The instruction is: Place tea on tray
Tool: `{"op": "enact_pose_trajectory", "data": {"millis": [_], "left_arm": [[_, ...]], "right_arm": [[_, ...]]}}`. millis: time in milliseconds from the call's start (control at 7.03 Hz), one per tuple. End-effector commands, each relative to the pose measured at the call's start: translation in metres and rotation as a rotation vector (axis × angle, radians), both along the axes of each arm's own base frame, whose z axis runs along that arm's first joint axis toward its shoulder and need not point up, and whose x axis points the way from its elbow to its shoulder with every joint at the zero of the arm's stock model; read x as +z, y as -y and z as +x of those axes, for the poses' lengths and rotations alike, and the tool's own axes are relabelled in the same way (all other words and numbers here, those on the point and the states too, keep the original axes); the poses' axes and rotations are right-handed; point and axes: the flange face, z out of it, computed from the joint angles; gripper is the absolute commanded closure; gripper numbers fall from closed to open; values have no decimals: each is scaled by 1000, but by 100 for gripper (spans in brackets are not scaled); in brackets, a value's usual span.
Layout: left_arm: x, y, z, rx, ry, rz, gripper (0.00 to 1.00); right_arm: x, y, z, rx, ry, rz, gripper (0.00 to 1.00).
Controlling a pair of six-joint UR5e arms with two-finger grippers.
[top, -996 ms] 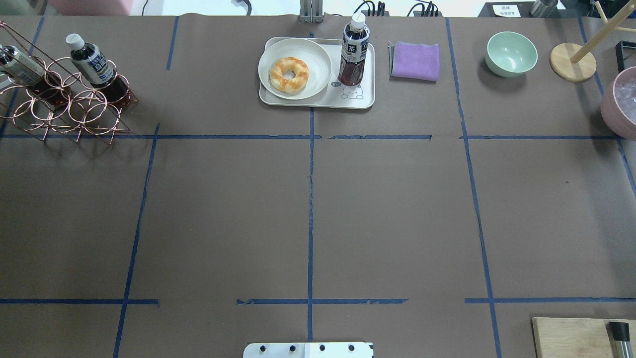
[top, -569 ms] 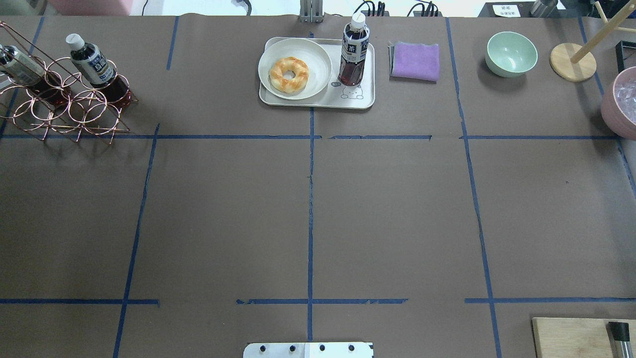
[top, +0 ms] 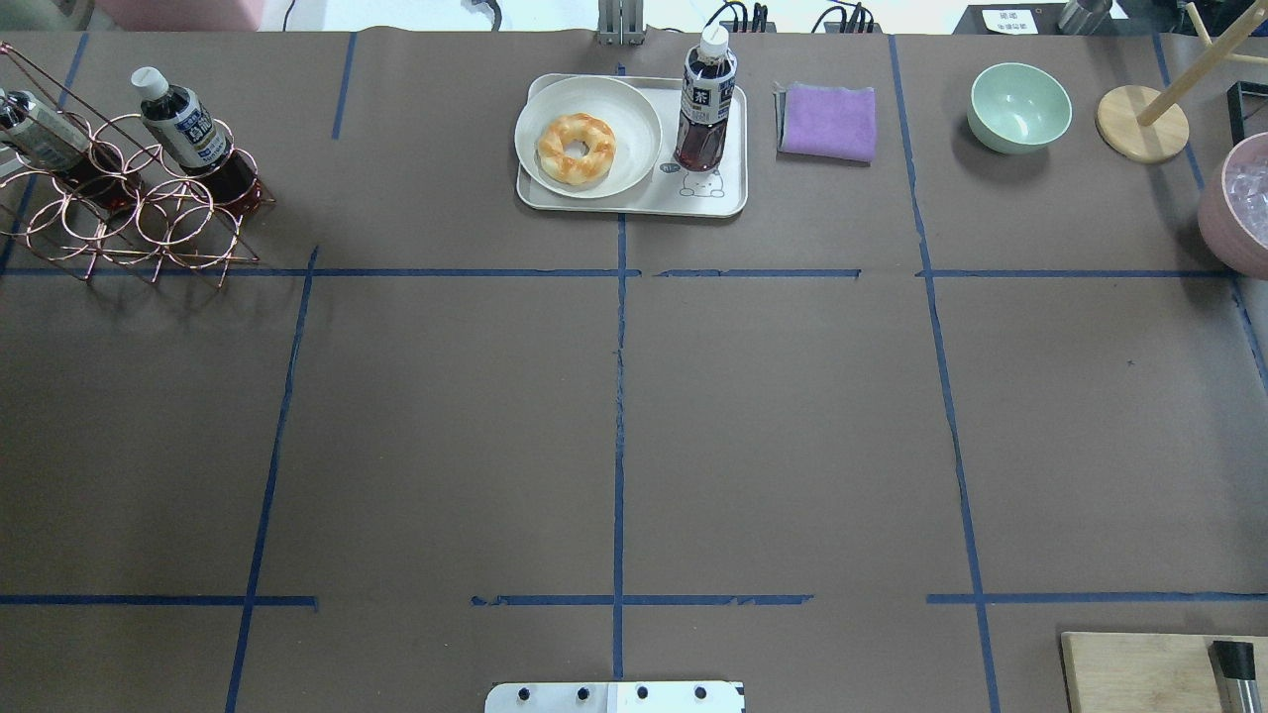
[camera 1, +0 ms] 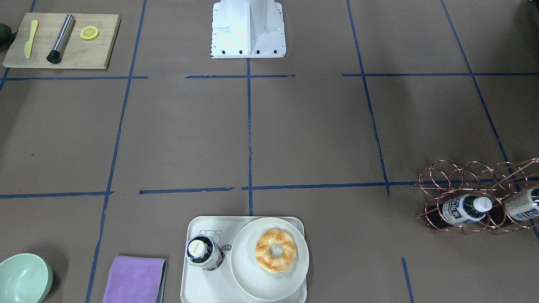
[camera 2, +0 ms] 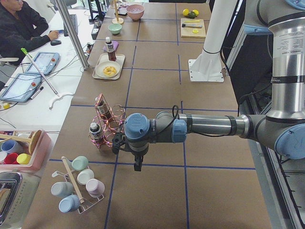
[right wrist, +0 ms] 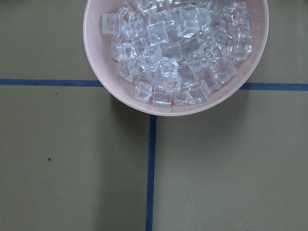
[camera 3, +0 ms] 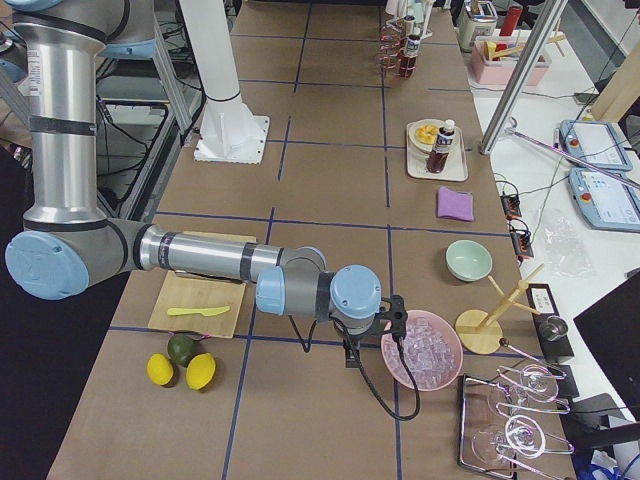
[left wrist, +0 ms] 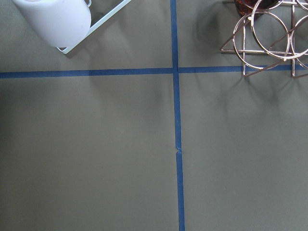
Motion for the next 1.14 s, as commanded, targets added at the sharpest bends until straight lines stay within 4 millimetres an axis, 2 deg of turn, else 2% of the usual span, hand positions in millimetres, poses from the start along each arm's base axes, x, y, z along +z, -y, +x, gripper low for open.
{"op": "enact_pose_trajectory", "data": {"millis": [0, 284, 996], "left_arm": [[0, 0, 0, 0, 0, 0, 0], [1, 0, 0, 0, 0, -3, 0], [3, 0, 1, 0, 1, -8, 0]], "right_arm": [[-5, -2, 14, 35, 2, -12, 0], [-23, 4, 16, 38, 1, -42, 0], [-14, 1, 17, 35, -22, -51, 0]]}}
